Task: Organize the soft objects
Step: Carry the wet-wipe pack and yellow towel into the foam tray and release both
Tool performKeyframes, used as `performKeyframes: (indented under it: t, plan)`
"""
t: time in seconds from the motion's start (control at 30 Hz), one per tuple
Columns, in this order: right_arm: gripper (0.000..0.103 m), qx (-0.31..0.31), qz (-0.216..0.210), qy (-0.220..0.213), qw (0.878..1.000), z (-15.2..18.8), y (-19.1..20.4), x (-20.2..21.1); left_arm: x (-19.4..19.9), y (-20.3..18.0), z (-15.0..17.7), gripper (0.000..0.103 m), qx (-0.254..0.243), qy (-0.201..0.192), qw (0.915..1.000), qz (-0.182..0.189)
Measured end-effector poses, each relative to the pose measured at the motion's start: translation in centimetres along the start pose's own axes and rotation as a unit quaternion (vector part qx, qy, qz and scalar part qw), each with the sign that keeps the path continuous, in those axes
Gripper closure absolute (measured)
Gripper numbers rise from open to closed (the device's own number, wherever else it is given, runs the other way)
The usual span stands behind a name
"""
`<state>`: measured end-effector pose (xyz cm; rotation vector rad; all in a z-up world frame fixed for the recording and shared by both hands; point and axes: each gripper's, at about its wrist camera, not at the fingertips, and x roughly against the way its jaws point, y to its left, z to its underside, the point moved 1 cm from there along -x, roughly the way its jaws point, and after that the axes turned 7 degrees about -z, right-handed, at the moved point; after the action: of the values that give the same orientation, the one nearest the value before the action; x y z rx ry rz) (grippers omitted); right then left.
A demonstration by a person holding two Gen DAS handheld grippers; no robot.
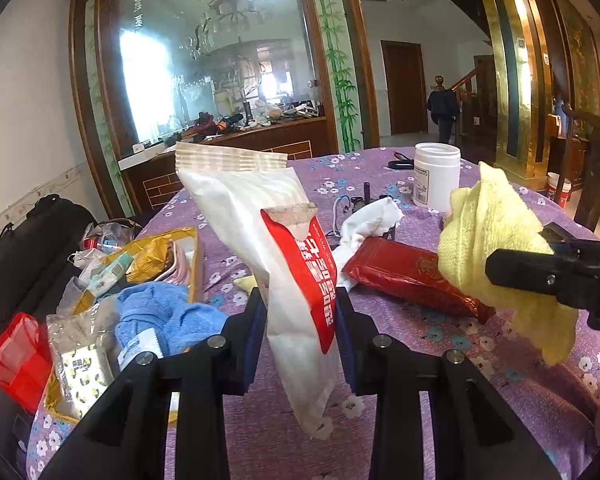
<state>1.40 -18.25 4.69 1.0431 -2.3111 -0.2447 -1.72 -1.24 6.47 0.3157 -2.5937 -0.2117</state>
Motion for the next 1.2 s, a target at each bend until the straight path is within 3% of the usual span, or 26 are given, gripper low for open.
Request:
performKeyframes:
  t: [0.7, 1.2]
  plan:
    - [0.048, 0.04, -0.023, 0.03, 0.998, -1.3, 4.2, -4.7, 1.0, 5.8, 0.8, 0.07, 0.056, -0.004, 0.9984, -0.002]
    - [0.048, 0.059, -0.096, 0.027, 0.993, -8.0, 12.5, -11.9, -0.5, 17.8, 1.6, 0.07, 0.158, 0.017, 0.9862, -0.048]
